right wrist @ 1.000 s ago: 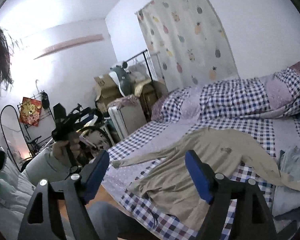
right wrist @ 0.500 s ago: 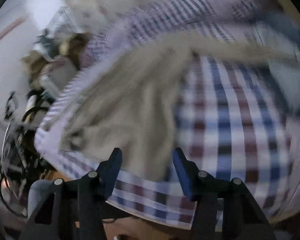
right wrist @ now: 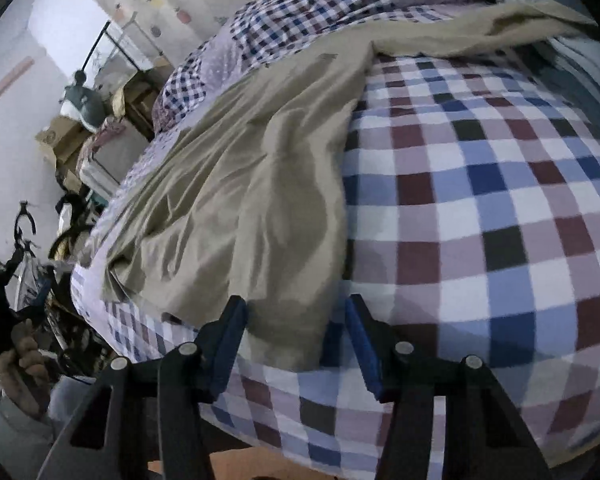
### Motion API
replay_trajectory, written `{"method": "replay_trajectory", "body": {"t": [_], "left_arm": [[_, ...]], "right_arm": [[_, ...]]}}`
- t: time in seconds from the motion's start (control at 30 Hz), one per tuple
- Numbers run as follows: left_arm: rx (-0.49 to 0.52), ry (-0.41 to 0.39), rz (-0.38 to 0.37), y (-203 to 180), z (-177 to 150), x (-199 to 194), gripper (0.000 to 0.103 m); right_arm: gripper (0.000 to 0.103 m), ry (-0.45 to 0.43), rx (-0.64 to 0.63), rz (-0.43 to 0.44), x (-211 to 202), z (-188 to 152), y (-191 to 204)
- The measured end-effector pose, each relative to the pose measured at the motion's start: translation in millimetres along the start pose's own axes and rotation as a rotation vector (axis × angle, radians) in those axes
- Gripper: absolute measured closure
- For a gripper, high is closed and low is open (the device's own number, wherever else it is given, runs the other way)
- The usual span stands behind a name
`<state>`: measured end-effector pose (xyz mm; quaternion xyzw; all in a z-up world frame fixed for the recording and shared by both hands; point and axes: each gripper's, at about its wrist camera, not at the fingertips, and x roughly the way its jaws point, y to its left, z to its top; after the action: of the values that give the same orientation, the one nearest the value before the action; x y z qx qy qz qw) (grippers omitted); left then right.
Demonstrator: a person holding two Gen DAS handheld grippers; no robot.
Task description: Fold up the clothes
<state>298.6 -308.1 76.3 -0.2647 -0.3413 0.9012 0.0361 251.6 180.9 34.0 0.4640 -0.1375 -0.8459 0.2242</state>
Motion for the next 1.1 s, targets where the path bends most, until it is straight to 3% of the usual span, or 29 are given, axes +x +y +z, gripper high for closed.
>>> {"method": "replay_trajectory", "body": {"t": [0.03,0.1,0.13,0.17,0.5,0.63,0.9,0.93,0.97,1.0,1.1], "left_arm": [[-0.020,0.031,0.009,7.2,-5.7,6.6,0.001],[-0.055,0.056,-0.015,11.5,-3.3,10.1,0.001],[-0.044,0.047,-0.017,11.9,-2.9,9.1,0.001],[-0.044,0.037,0.003,14.1,-3.1,8.0,0.001],[-0.280,0.052,0.051,58.2,-6.4,7.0,0.001],[-0.284,0.093,0.074,60.8,-7.6,14.0,0.001],[-0.187,0.231,0.079,42.2,-17.3,41.5,0.003],[-0.181,0.242,0.082,41.0,-18.3,45.0,0.006],[-0.174,0.253,0.085,39.9,-19.3,48.5,0.019],[-0.168,0.264,0.089,38.7,-20.3,52.0,0.042],[-0.180,0.286,0.105,39.8,-23.6,55.1,0.071]], "right_arm": [[0.050,0.000,-0.013,-0.015,-0.2,-0.7,0.7],[0.072,0.000,-0.038,-0.048,-1.5,-2.2,1.4],[0.093,0.000,-0.051,-0.064,-2.2,-3.0,1.8],[0.098,-0.002,-0.043,-0.065,-5.9,-3.5,0.3],[0.099,-0.099,0.039,-0.077,-75.2,-8.3,-16.4],[0.099,-0.103,0.103,-0.118,-90.3,-6.6,-39.9],[0.099,-0.059,0.156,-0.144,-85.9,-6.7,-61.8],[0.099,-0.053,0.158,-0.144,-84.1,-7.0,-62.9],[0.099,-0.051,0.162,-0.142,-83.4,-6.9,-63.7],[0.099,-0.050,0.165,-0.141,-82.8,-7.4,-65.0],[0.098,-0.045,0.171,-0.144,-79.3,-9.9,-64.7]]}}
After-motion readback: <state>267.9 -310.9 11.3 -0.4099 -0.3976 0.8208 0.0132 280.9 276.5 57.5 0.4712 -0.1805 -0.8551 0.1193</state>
